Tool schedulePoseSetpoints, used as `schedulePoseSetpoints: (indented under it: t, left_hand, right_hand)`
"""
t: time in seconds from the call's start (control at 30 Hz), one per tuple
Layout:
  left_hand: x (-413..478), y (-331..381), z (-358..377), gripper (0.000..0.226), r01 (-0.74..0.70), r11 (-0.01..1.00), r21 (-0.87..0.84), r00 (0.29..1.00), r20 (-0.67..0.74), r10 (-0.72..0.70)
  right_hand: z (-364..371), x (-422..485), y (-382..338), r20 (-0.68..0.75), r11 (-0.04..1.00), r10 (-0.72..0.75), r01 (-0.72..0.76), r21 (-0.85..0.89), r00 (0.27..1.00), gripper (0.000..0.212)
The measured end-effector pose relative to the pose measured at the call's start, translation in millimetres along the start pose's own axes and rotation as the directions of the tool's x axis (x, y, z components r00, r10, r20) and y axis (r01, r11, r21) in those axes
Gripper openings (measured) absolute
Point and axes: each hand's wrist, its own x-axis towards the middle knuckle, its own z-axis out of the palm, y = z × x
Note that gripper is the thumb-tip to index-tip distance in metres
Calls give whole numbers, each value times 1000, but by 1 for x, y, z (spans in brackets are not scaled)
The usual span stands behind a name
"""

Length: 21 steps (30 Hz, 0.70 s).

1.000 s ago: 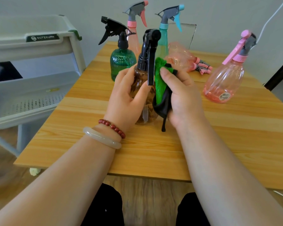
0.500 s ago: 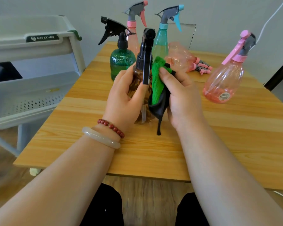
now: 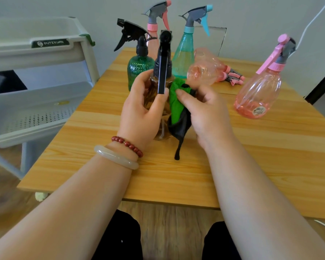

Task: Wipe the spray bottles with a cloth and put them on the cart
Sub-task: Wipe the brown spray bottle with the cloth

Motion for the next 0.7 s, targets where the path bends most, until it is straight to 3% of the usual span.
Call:
schedulePoseSetpoints:
  t: [0.13,0.27,0.37,0.57,0.7]
  left_hand:
    - [1,-1,-1,40,27,1000,1,999,-27,-27]
    - [0,0,1,42,30,999,-15,1000,-4,-30]
    - [0,1,0,44,42,999,-12,999,5,-42]
    - [1,1,-1,42,53,999,-8,999,-6,-53]
    - [1,2,-1,44,59,998,-2,998,-14,-59]
  right_hand:
    - [-1,1,2,-18,989,145,-146,0,989,8]
    - [6,-1,-3,21,960,58,-61,274,998,8]
    - [7,0,1,31,986,15,-20,165,999,10]
    - [-4,3,2,-2,973,230,-230,2,973,9]
    - [5,-2,-3,-38,998,45,-43,55,998,21]
